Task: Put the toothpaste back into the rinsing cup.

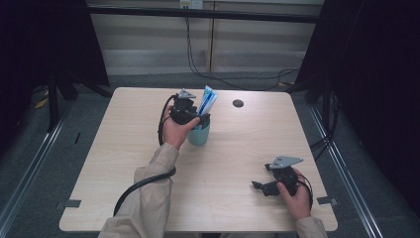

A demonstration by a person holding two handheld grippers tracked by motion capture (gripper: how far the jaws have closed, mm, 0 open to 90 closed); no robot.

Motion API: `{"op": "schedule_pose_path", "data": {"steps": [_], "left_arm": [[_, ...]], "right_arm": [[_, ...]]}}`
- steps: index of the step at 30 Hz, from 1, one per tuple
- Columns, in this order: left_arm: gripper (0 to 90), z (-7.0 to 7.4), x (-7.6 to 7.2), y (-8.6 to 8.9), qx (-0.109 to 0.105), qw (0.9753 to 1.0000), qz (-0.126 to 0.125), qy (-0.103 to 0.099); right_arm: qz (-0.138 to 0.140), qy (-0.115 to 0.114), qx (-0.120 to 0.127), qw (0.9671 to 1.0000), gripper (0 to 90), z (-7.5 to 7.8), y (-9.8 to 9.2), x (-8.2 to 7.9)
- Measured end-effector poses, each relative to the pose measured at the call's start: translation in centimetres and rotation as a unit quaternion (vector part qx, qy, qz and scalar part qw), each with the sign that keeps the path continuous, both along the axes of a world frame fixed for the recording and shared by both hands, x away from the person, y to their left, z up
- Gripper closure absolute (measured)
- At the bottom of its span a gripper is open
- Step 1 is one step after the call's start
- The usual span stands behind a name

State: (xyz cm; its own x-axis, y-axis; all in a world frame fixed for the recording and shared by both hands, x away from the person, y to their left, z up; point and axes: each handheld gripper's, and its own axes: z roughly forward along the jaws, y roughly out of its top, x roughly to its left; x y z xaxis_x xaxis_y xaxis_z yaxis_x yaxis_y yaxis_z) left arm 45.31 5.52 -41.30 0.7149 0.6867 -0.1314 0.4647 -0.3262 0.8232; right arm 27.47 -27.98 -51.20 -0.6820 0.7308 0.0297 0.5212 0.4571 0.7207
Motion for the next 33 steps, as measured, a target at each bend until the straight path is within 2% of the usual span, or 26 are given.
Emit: {"op": "schedule_pose_path", "data": {"steps": [13, 16, 22, 33], "left_arm": [[25.7, 0.4, -0.1, 0.5, -0.003, 0.9999, 0.01, 0.0], [23.9, 0.5, -0.2, 0.7, -0.005, 0.9999, 0.009, 0.002], [18.6, 0.6, -0.3, 1.1, -0.01, 0.9998, 0.005, 0.019], [15.4, 0.7, -0.5, 1.9, -0.016, 0.9996, 0.007, 0.024]], "right_arm": [[0.002, 0.0, 0.0, 1.0, 12.0, 0.0, 0.0, 0.0], [0.001, 0.0, 0.0, 1.0, 12.0, 0.0, 0.0, 0.0], [0.002, 0.0, 0.0, 1.0, 11.9, 0.0, 0.0, 0.0], [0.002, -0.001, 0.0, 1.0, 11.9, 0.0, 0.0, 0.0]]}}
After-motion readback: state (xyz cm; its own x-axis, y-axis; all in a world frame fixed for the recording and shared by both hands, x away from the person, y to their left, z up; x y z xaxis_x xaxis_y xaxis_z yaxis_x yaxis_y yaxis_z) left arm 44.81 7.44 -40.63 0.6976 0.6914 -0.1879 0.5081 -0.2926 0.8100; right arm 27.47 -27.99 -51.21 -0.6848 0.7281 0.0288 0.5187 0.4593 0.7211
